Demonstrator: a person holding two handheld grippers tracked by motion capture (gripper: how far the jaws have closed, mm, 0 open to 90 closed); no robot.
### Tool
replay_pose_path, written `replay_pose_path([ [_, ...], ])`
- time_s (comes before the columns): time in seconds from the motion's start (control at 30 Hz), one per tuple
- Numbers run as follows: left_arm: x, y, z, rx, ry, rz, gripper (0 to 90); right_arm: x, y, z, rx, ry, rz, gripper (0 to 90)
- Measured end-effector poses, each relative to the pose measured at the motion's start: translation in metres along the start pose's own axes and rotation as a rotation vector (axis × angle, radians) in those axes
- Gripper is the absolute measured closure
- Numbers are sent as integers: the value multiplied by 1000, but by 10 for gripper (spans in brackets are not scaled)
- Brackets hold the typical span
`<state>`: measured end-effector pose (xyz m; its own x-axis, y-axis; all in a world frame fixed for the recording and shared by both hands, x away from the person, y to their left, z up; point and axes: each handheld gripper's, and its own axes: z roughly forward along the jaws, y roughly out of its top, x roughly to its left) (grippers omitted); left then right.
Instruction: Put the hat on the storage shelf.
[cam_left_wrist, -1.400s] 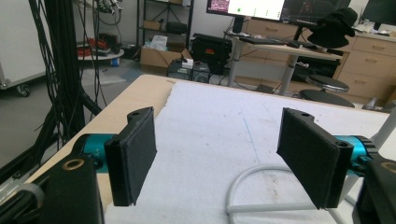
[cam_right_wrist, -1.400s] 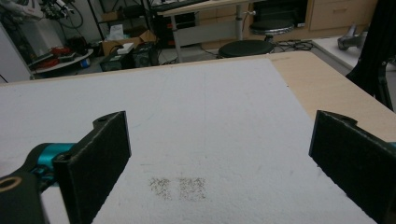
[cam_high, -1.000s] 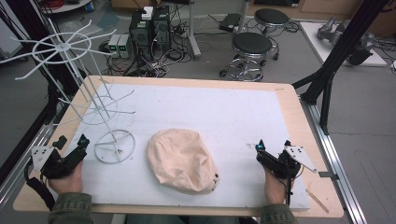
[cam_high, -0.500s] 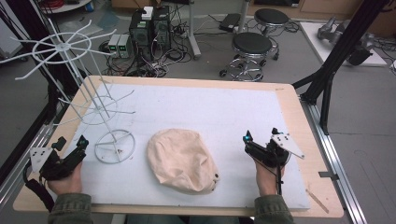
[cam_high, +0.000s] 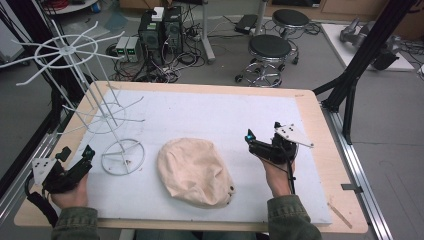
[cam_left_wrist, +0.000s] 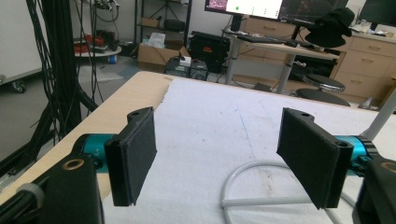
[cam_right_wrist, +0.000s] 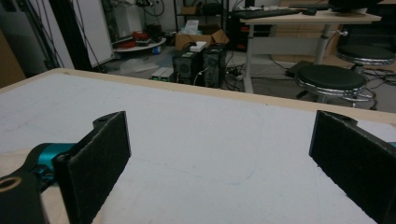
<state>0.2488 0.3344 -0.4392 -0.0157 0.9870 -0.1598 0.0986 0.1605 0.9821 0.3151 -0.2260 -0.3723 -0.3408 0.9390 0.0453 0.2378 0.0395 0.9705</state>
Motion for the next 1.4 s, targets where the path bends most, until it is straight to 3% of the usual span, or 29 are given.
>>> replay_pose_path([
  [0.47,-2,0,0,-1,-7,1,281,7,16,15,39,78,3,43],
  [0.83,-2,0,0,-2,-7,-2,281,24,36,32,50,137,-42,43],
  [1.07,-2,0,0,-4,-8,-8,281,35,40,46,68,163,-55,43],
  [1.3,-1,0,-2,-9,-5,-15,281,46,37,61,114,196,-71,43],
  [1.4,0,1,-2,-8,-2,-18,281,58,36,74,162,262,-80,43],
])
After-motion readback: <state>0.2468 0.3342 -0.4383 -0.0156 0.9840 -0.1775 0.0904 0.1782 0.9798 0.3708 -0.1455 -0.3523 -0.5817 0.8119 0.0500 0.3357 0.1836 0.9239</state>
